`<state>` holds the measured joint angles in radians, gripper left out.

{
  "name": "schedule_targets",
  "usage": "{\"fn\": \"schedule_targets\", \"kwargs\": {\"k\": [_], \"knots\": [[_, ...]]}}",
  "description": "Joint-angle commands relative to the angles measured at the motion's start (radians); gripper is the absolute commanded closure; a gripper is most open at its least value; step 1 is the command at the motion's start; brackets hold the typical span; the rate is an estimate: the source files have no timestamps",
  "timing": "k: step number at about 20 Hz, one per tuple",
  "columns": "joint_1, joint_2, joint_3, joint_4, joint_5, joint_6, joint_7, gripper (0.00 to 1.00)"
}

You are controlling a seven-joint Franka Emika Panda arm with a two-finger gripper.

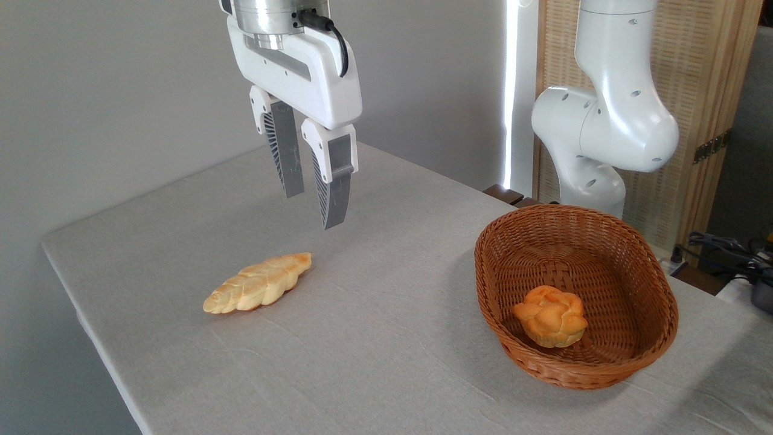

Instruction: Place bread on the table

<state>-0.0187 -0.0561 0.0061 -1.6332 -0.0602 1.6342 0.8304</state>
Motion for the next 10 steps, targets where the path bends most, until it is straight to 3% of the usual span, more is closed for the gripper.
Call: {"fn": "schedule_targets", "kwargs": {"k": [1,10], "knots": [[-0.004,-0.005,0.008,0.003,-0.003,-0.022,-0.016,0.0],[-0.004,-0.034,0.008,-0.045,0.003,-0.011,-0.007,0.0]]}}
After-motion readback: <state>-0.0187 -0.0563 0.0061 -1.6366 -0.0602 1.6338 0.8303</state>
